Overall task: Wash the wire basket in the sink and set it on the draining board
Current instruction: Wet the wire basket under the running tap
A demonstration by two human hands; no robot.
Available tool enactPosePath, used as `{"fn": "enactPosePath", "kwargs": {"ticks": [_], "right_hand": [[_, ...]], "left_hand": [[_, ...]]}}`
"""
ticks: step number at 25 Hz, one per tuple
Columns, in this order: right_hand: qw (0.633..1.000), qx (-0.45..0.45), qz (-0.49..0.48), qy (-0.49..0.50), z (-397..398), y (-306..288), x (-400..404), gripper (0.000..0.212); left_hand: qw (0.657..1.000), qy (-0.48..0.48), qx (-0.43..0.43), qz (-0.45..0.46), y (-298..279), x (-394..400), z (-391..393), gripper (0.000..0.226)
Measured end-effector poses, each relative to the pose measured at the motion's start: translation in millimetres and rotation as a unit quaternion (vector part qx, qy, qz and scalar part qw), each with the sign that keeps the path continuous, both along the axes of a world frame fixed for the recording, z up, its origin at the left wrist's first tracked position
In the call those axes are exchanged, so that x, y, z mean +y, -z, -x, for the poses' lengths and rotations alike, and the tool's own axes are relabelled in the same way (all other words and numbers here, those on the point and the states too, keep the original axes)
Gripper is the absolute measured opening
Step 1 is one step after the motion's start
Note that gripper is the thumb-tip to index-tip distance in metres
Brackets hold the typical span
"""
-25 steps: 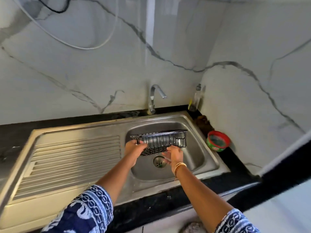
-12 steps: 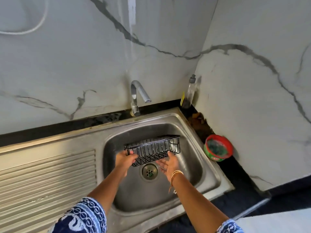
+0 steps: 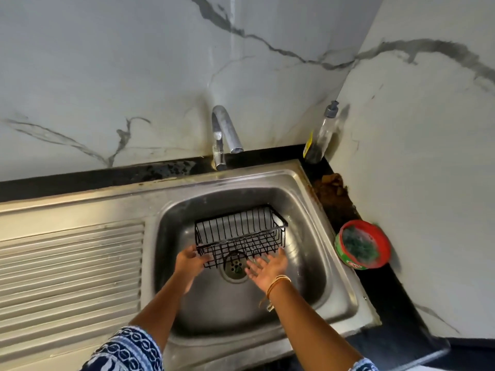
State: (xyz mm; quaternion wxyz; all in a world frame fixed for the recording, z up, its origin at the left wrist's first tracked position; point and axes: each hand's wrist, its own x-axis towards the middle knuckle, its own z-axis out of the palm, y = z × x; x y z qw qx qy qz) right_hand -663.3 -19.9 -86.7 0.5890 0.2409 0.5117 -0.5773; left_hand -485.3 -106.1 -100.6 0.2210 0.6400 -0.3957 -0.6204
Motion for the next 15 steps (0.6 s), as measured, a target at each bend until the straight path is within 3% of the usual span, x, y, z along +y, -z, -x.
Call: {"fn": "enactPosePath", "kwargs": {"ticks": [4,7,12,15], "right_hand": [[0.992,-0.105,-0.017,0.069,12,27,0,0.079],[0.982,-0.148,0.004,0.119,17,45,0,0.087],[0.969,-0.153,-0.012,0.195,14,61,-1,0.089],[0.978,-0.115,-0.046,0.166,16,43,2,0.082]], "left_hand": [[0.999,-0.010,-0.015,-0.037,26,5,-5,0.031],[0.997,0.025,-0.068,-0.004,40,10,-2,0.037],[0.994,0.064,-0.089,0.013,58,7,-3,0.033],[0.990,0.073,-0.115,-0.048,48,6,-4,0.018]]}}
